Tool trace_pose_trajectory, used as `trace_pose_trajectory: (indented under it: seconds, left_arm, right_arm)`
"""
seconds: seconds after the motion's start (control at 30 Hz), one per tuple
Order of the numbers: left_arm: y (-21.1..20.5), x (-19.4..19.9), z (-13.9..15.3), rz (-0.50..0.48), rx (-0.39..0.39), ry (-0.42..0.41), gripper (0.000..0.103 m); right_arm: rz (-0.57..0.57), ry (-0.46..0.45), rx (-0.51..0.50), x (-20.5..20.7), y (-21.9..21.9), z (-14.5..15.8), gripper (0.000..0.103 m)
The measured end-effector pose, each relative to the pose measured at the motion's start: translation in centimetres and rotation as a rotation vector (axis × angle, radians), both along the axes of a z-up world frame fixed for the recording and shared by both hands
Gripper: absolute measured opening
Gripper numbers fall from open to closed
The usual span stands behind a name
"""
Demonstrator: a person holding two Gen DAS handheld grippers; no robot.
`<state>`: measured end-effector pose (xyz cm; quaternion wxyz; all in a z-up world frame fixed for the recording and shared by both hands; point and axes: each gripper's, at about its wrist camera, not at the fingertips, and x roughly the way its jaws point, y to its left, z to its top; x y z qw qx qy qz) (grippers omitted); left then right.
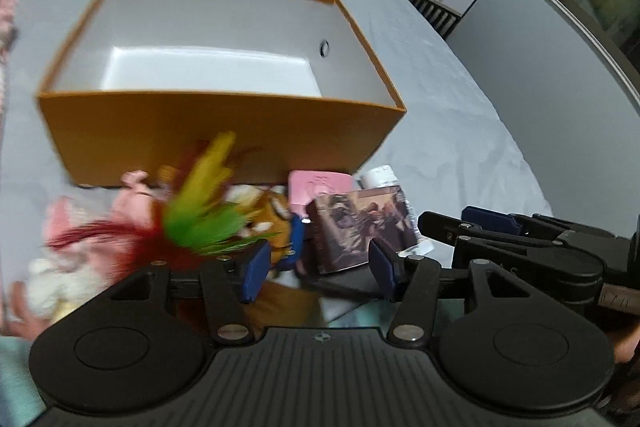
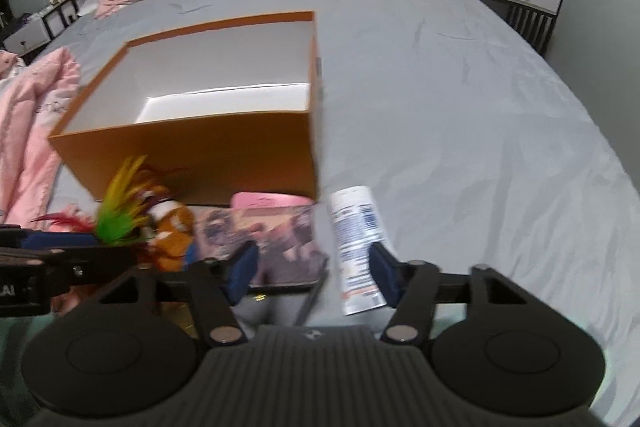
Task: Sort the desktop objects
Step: 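Grasp the small red printed box with the left gripper while the right gripper reaches the pink card holder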
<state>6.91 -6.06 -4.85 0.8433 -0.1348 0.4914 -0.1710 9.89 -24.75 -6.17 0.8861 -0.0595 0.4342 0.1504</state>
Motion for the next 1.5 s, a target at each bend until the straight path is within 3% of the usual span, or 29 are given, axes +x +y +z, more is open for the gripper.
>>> trace_pose_trajectory:
  seconds: [0.2,0.5,0.6,0.77,1.03,1.27,1.5]
  left_arm:
    - [-2.2,2.9,-2.4,-0.04,-0.038,0.082,0.065]
    - [-3.1,5.7,-6.2,-0.043,-0.129,0.213,0.069]
    - [-3.3,6.2,-6.2,-0.04,-0.138,0.202,0.069]
    - [-3.3,6.4,-4.9,-0.065,-0.143,0.15,0.044]
    - [-1.8,5.3,-2.0,-0.056,-0.187,0.097,0.029]
    - [2.0,3.6,2.1,0.015,-0.044,0.018,0.026]
    - [4.0,2.8,2.5,0.055,0.033,0.047,0.026]
  right_arm:
    - [0.0,0.087,0.078,2.1,-1.5,-1.5,0.042]
    - [0.008,0.164,0.129,3.8,-2.1,-3.4,0.04]
    - [0.002,0.183,0.155,4.3,-2.4,-3.7,0.037]
    - [-0.017,0.202,0.194,4.7,-2.9,-3.7,0.033]
    - [-0.043,0.202,0.236,5.8,-3.5,-2.6,0.035]
    - [0.007,0.266,0.24,8.1,-1.8,-3.4,0.035]
    - [0.033,0.363,0.202,11.1,1.1,-6.2,0.051]
